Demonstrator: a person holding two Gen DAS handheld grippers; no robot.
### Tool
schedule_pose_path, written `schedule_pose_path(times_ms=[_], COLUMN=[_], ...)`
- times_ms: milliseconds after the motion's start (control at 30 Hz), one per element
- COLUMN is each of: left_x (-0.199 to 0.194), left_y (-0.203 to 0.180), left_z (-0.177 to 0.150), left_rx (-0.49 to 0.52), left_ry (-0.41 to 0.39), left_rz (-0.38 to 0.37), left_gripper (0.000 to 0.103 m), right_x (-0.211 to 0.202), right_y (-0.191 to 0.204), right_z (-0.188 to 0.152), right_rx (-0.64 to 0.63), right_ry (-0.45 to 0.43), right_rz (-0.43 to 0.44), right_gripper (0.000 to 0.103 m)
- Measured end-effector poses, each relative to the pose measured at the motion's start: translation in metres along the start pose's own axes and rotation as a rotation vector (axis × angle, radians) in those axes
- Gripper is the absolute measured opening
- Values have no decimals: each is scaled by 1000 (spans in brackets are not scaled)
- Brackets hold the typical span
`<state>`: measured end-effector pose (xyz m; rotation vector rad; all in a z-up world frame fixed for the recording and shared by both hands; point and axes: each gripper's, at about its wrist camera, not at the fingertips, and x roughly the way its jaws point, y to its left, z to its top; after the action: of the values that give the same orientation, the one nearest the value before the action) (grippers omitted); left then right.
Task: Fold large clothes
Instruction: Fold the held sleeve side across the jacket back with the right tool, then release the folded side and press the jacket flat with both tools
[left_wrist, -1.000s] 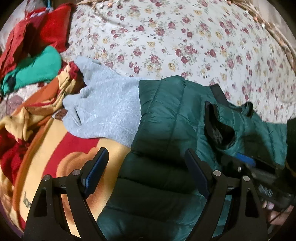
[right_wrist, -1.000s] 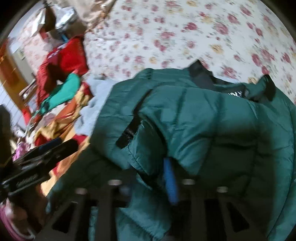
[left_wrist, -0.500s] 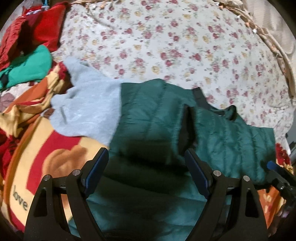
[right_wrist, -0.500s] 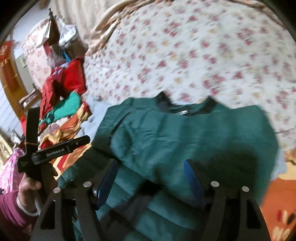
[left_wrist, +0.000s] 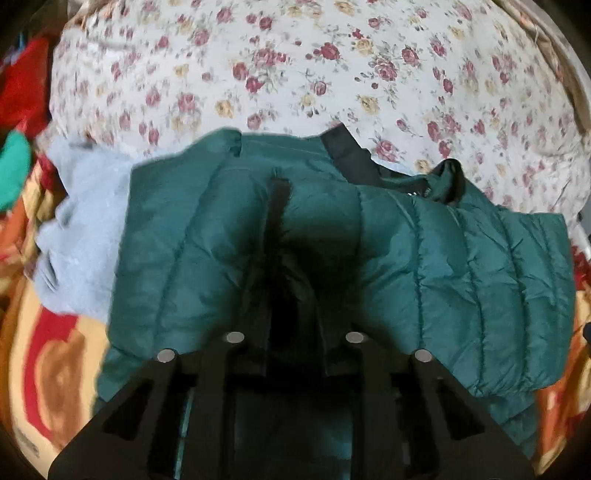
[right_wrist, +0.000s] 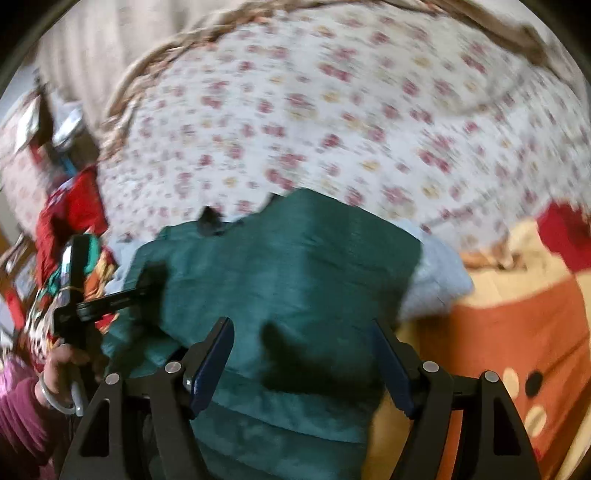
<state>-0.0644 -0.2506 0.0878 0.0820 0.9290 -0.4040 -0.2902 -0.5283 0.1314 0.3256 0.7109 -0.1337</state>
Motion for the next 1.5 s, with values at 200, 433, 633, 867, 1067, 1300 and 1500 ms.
schedule_pose_path(times_ms=[200, 433, 633, 867, 1067, 1300, 1500], left_x=[-39, -23, -1, 6, -6, -42, -42], left_y=[31, 81, 81, 74, 83, 76, 55], left_z=[27, 22, 7, 6, 3, 2, 4], left_rx=[7, -71, -53, -42, -72, -36, 15], left_ry=[-145, -102, -76, -82, -82, -171, -184], left_rz=[55, 114, 146, 194, 206, 203, 177], left_gripper=[9, 9, 9, 14, 70, 70, 70], right_x=[26, 86, 140, 136, 88, 73, 102], right_y=[-4, 29, 39, 35, 42, 48, 54], right_z=[0, 10, 16, 18, 20, 31, 36], right_rx=[35, -39, -137, -130, -108, -97, -91], right_ry=[18, 64, 132, 121, 49, 16, 46], right_rz=[3, 5, -92, -91, -31, -20, -60], right_gripper=[73, 73, 75, 77, 77, 77, 77])
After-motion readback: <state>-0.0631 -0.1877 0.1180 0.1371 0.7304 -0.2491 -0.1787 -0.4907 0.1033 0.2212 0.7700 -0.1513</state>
